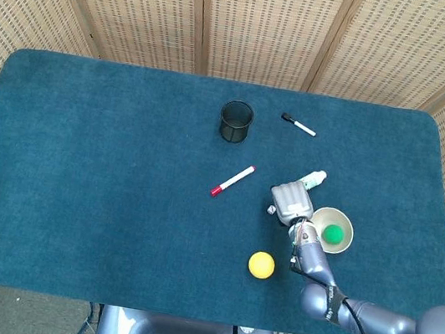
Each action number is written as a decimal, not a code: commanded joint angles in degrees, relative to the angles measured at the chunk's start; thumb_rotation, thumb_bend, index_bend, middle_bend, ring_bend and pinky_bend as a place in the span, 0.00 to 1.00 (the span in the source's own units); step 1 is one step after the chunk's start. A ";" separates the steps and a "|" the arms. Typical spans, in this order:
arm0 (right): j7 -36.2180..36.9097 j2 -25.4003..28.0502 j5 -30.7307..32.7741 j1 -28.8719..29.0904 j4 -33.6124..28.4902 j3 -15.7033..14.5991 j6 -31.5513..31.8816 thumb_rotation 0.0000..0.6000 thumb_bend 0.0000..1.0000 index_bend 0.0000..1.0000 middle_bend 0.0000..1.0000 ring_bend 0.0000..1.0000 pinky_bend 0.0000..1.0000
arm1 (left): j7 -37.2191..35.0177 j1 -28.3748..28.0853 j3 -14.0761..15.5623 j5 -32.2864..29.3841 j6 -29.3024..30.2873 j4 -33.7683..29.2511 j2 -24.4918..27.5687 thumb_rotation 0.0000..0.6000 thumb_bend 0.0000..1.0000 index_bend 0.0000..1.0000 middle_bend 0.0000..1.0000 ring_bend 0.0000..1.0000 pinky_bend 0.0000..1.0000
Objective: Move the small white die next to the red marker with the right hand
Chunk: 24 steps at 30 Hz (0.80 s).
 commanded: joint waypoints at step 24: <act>10.88 -6.37 -16.38 -1.19 12.27 -4.52 -1.55 1.00 0.39 0.43 0.95 1.00 1.00 | 0.11 -0.26 0.14 -0.38 -0.17 -0.06 -0.01 1.00 0.00 0.00 0.00 0.00 0.00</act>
